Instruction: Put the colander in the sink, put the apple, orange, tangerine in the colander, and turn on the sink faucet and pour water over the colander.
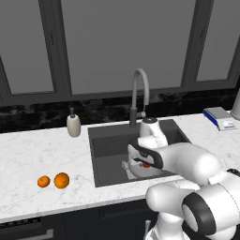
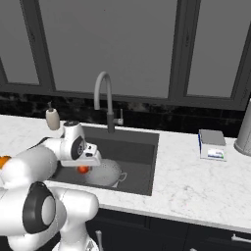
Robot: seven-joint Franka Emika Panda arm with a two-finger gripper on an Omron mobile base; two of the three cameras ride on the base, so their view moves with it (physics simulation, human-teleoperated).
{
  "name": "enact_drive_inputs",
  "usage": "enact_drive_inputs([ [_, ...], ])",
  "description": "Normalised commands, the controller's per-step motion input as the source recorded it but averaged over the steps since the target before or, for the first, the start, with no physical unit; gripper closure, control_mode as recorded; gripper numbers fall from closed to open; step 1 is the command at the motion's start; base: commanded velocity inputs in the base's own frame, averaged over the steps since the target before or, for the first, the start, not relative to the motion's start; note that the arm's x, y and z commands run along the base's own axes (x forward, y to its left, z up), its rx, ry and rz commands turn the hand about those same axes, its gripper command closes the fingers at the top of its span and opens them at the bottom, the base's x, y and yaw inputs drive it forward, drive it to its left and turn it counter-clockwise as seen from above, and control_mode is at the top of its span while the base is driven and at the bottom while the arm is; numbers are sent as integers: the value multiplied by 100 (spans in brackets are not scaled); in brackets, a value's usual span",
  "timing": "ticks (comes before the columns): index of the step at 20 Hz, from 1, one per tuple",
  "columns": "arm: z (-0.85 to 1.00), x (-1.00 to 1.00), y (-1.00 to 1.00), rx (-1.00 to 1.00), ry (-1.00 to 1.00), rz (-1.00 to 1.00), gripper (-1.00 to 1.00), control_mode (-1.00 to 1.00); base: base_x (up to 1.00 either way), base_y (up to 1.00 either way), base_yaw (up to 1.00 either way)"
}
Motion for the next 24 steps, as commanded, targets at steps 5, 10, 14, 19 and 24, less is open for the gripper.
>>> enact_drive_inputs([
  [5, -29, 37, -6, 0, 0, 3, 100, -100, 0, 0, 0],
  [10, -49, 24, -11, 0, 0, 5, 100, -100, 0, 0, 0],
  [14, -41, 16, -10, 0, 0, 5, 100, -100, 0, 0, 0],
  [19, -29, 7, -1, 0, 0, 4, 100, -100, 0, 0, 0],
  [24, -24, 3, 0, 0, 2, 4, 100, -100, 0, 0, 0],
])
